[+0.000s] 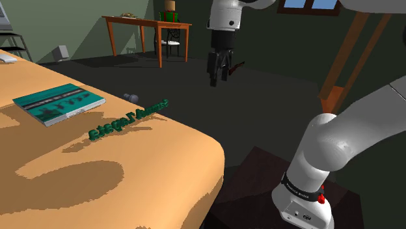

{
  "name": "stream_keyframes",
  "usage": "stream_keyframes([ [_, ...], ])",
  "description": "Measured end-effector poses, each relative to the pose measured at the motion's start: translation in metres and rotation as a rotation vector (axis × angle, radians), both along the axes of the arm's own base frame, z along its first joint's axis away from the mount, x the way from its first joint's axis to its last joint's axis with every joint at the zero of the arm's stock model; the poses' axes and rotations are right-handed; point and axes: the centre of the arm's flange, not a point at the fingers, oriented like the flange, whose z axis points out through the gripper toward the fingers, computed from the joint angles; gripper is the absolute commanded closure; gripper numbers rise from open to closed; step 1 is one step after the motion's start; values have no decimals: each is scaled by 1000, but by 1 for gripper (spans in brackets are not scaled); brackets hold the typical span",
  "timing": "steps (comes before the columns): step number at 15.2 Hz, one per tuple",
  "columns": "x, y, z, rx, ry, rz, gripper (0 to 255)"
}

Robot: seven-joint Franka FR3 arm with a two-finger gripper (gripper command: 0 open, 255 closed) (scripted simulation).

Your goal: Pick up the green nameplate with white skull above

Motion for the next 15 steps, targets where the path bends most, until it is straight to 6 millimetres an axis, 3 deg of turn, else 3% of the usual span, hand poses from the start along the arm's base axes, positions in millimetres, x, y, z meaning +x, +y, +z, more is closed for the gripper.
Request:
stream_keyframes([
  [15,123,147,-11,10,-40,-13,0],
])
